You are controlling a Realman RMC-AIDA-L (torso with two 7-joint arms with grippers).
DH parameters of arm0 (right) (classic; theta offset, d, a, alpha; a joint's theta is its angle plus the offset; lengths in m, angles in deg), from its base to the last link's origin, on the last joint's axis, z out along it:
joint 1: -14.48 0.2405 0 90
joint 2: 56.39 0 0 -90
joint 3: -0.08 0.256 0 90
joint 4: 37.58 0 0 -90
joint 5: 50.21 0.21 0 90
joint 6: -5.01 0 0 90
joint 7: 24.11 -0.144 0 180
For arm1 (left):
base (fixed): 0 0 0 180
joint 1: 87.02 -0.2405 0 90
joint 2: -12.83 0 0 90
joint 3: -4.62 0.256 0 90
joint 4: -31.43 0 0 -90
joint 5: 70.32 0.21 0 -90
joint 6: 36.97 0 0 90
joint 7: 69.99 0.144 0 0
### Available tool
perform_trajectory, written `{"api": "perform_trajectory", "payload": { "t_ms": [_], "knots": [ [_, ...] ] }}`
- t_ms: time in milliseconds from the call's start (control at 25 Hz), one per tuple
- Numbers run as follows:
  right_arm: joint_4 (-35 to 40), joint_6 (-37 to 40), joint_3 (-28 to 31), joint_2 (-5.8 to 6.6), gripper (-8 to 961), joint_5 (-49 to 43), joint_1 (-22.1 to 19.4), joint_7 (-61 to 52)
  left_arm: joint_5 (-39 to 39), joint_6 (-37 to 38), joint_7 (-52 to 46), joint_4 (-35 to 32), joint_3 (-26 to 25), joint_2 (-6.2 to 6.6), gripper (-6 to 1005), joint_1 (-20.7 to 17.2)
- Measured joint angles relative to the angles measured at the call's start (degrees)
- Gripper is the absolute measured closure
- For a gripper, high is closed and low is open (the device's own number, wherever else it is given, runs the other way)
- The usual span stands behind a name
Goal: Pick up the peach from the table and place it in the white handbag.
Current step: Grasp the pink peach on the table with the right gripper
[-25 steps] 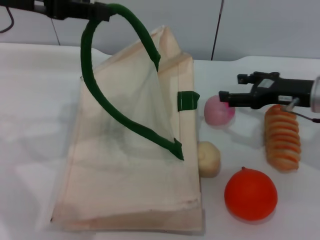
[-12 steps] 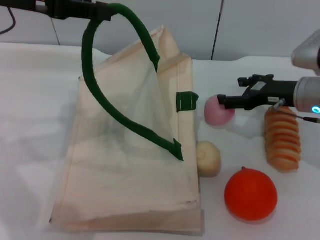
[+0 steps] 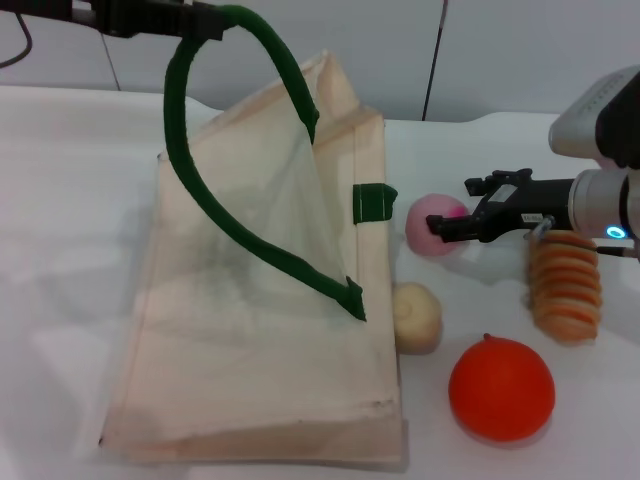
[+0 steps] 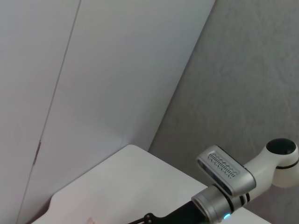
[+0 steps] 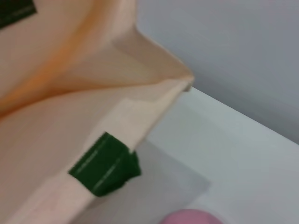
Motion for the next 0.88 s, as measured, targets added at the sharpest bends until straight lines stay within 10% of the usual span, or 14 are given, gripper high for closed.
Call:
{"api": "perform_trajectory", "payload": {
  "t_ms": [440,880],
  "knots": [
    [-0.63,0.07,-3.81,-0.05,83,-0.02,0.69,-0.69,-0.57,-0.01,-0.09,0.0,0.0,-0.08,851,-0.11],
    [-0.06,-0.31,-5.95,-0.05,306,0.47,0.51,-0.37,-0.64,-0.01,-0.14,0.01,0.0,-0.09,845,-0.16]
  ]
}}
